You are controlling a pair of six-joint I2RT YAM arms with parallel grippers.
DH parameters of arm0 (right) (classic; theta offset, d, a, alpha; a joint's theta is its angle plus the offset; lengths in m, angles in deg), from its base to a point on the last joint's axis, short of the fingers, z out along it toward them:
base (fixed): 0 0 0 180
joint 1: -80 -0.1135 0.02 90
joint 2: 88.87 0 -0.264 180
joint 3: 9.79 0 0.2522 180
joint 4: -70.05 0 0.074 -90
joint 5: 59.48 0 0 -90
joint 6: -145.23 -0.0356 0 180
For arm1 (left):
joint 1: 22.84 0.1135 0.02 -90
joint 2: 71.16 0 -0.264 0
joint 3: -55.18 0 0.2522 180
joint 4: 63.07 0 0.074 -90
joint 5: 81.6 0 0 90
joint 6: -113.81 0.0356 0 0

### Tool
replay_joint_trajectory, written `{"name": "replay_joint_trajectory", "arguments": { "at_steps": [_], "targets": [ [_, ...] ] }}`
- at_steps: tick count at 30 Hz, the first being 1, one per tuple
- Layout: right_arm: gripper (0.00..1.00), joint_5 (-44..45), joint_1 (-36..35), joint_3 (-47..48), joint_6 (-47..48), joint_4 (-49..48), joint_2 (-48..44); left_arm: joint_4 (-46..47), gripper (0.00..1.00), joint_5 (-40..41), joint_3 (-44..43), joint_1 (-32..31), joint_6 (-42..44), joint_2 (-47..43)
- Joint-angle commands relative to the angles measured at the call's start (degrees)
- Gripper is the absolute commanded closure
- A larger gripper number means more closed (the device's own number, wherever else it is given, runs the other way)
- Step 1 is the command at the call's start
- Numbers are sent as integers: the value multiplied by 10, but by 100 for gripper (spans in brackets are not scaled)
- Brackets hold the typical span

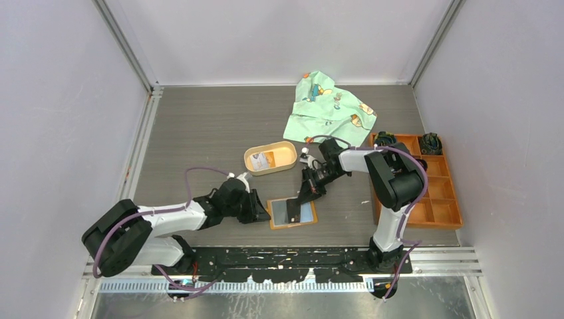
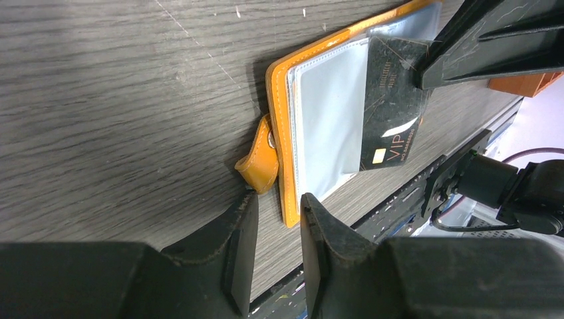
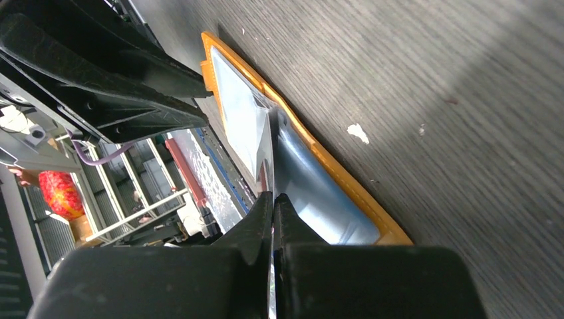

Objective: Put the credit cards into the card holder
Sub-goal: Insert the credit card into the card holder.

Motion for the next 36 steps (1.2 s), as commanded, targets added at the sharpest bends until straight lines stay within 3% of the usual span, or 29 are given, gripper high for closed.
{"name": "replay_joint_trajectory", "arguments": {
  "at_steps": [1,36],
  "targets": [
    [98,-1,-6,20,13,10,2,-2,69,13,-23,-2,17,22],
    [98,9,-24,31,21,35,22,-13,71,12,-60,-2,40,56]
  ]
}}
